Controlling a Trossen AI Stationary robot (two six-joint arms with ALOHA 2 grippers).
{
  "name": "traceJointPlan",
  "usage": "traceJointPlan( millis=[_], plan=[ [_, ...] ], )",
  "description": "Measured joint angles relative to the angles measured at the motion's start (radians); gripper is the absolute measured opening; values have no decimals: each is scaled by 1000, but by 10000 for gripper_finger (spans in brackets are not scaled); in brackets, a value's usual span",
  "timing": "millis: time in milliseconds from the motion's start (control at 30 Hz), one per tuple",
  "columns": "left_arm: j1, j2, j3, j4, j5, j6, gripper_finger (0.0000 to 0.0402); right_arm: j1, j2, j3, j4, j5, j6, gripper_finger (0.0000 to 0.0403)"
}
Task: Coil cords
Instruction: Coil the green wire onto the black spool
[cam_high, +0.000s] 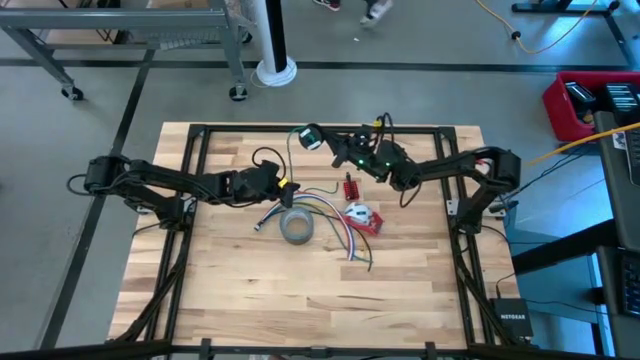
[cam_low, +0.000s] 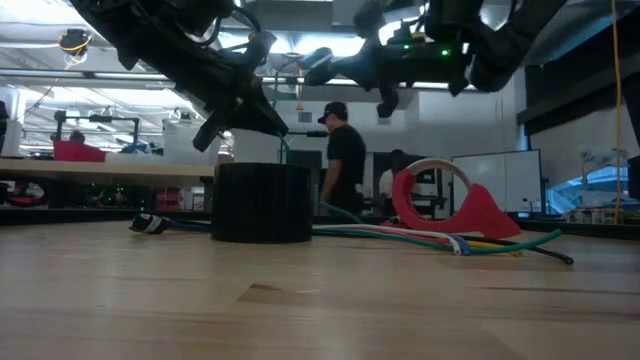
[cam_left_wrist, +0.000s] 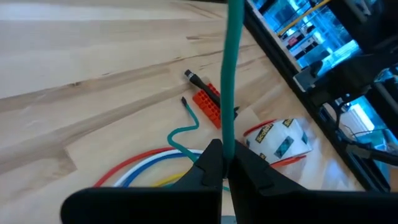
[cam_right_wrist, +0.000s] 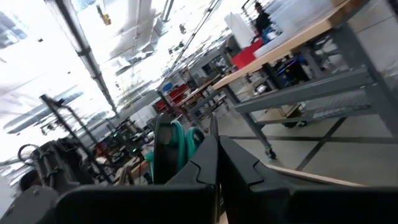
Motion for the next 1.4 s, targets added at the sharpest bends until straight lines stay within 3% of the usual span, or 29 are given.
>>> traceJointPlan(
  millis=[200,400,567,667,833,1267,1400],
  plan=[
    [-17,0,1,56,0,6,1,0,84,71,-2,-17,0,7],
    [-33,8,1,29,-22,1,1,0,89,77,8,-2,0,7],
    [13,76,1,44,-38,-38,1,0,89,77,22,-54,62,7],
    [32,143,0,102,8,-108,1,1,89,77,27,-64,68,7],
    [10,237,55,267,61,-71,1,0,89,77,23,-62,44,7],
    [-35,229,191,243,54,20,1,0,89,77,-16,-61,19,7],
    [-20,229,220,223,149,-30,1,0,89,77,-21,-64,19,7]
  ],
)
